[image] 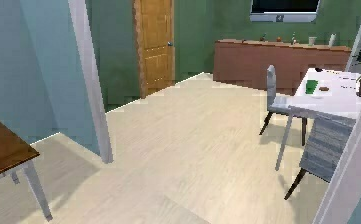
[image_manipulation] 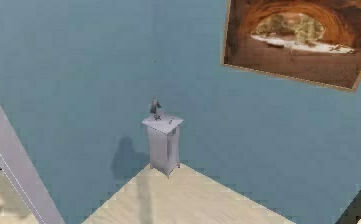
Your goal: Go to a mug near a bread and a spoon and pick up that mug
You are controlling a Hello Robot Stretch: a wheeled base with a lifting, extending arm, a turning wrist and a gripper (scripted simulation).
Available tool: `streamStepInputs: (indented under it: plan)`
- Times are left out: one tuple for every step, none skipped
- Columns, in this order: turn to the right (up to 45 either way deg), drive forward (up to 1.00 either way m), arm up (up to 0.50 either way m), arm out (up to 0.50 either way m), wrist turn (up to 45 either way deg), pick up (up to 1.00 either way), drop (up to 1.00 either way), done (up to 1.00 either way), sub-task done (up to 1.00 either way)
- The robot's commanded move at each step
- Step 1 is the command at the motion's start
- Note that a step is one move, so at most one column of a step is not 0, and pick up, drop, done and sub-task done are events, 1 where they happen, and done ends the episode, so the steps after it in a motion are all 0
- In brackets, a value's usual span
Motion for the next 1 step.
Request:
streamStepInputs:
  plan:
    - [3.0,0.00,0.00,0.00,0.0,0.00,0.00,0.00,0.00]
